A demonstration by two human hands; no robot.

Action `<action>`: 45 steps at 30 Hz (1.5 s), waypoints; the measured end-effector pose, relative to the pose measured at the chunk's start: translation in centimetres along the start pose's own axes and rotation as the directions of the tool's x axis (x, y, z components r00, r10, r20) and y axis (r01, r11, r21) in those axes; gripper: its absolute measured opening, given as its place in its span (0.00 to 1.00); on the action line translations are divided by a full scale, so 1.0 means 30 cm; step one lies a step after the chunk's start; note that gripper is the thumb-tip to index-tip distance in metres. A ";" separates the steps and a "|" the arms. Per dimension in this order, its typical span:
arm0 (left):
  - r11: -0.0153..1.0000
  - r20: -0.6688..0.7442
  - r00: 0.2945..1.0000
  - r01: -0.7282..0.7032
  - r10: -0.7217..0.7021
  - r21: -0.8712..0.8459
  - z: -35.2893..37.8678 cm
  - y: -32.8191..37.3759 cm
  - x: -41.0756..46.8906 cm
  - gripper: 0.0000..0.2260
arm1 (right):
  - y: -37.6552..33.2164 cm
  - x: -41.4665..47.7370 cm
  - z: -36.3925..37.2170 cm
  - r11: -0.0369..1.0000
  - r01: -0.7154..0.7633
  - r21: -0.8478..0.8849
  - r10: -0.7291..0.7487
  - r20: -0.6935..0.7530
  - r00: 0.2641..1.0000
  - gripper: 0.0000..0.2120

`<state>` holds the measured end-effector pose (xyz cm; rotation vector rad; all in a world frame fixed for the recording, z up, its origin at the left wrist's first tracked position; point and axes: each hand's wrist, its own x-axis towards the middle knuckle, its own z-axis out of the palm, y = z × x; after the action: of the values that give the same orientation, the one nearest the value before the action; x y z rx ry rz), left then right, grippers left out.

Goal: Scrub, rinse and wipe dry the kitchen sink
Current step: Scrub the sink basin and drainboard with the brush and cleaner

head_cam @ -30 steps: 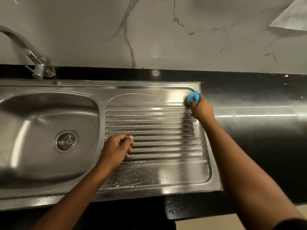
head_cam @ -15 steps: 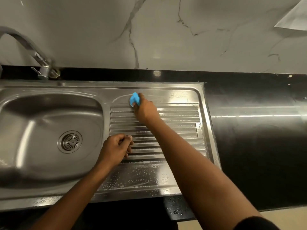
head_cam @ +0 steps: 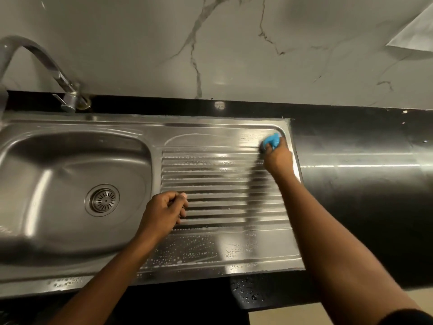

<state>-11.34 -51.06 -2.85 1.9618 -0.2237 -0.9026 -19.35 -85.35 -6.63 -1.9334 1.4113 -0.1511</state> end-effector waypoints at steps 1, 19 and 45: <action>1.000 0.002 1.000 0.001 -0.001 0.000 -0.009 -0.005 -0.001 0.14 | -0.039 -0.035 0.050 0.999 0.016 0.037 -0.017 0.019 1.000 0.26; 1.000 -0.017 1.000 -0.023 0.024 0.018 -0.051 -0.006 0.011 0.14 | -0.118 0.042 0.008 0.989 0.039 -0.146 -0.033 0.044 0.999 0.17; 1.000 -0.043 0.999 -0.004 0.003 -0.018 -0.124 -0.043 -0.002 0.14 | -0.180 0.099 0.020 0.994 -0.007 -0.109 0.020 0.110 0.994 0.17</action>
<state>-9.15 -47.79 -2.78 1.9617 -0.1936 -0.8567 -13.69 -86.92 -4.70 -1.9876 1.3835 0.0402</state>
